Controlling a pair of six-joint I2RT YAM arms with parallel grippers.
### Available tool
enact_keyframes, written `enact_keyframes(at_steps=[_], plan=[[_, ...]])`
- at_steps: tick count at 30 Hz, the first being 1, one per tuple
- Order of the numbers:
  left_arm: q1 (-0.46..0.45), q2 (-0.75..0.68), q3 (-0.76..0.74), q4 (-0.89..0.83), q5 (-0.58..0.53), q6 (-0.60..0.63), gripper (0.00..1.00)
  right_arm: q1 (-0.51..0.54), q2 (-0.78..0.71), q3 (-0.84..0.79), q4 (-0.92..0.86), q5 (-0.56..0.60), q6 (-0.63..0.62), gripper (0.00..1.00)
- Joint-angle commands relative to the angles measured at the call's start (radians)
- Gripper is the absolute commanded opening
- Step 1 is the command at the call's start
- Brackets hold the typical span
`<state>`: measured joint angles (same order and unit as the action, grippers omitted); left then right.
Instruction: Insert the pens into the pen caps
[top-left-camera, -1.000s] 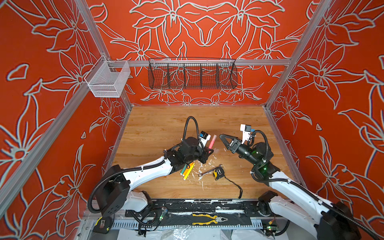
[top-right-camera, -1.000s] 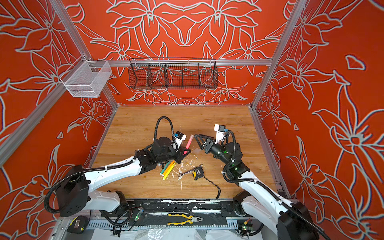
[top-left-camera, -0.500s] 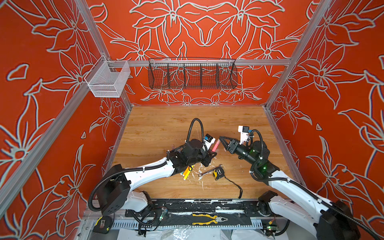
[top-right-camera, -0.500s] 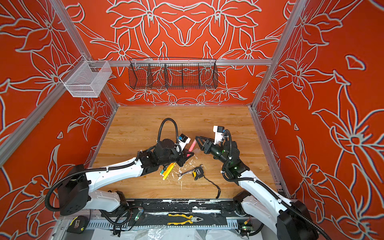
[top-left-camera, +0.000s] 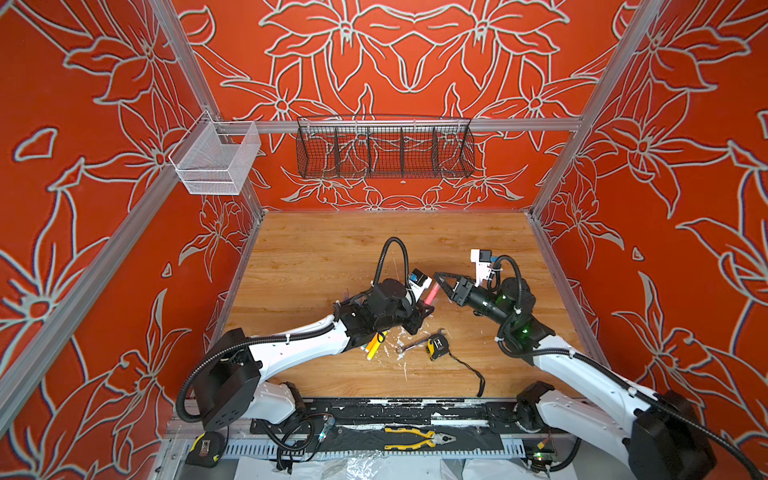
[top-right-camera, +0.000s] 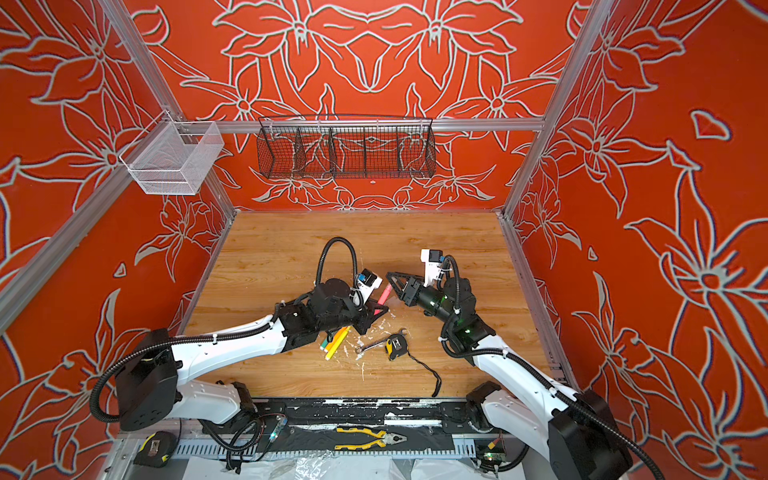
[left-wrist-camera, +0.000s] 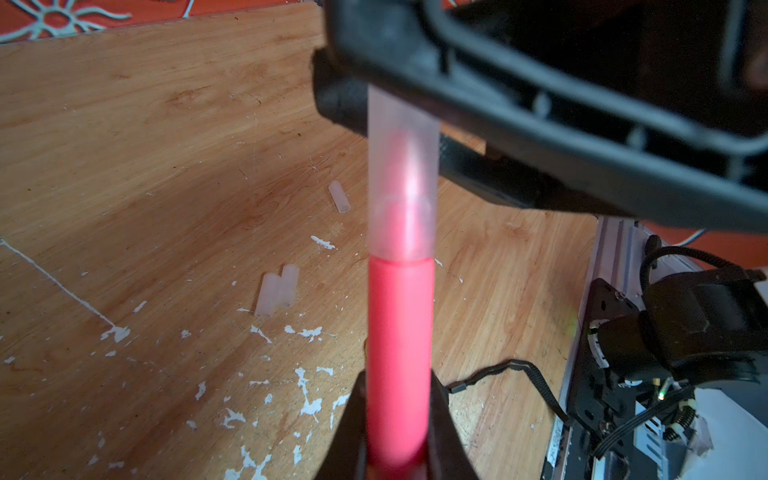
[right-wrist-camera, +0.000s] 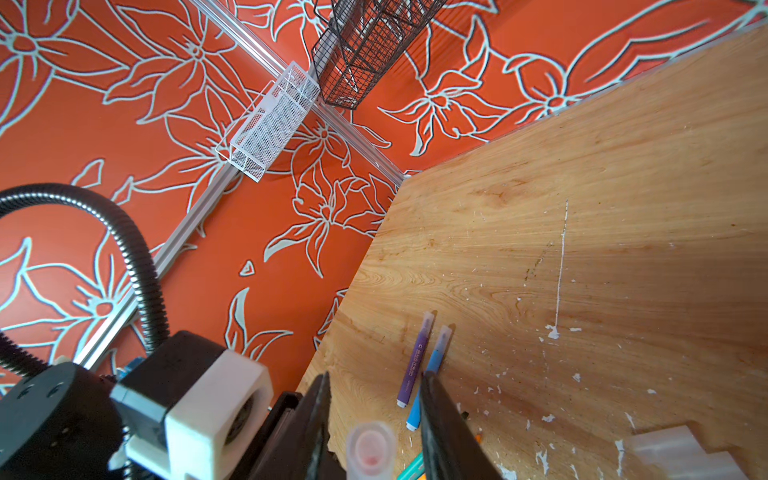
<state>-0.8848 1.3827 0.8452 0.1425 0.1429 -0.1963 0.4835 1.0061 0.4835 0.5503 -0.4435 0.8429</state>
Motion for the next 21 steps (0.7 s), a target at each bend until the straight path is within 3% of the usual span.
enact_keyframes(at_steps=[1, 10, 21], plan=[[-0.008, 0.012, 0.028, -0.001, 0.025, 0.024, 0.00, -0.001, 0.018, 0.047, 0.026, -0.039, -0.008, 0.27], [-0.006, 0.003, 0.017, 0.007, -0.007, 0.002, 0.00, 0.008, 0.028, 0.054, 0.030, -0.057, -0.019, 0.06], [-0.002, -0.063, -0.016, -0.004, -0.169, -0.015, 0.00, 0.162, 0.103, 0.078, 0.055, -0.018, -0.119, 0.00]])
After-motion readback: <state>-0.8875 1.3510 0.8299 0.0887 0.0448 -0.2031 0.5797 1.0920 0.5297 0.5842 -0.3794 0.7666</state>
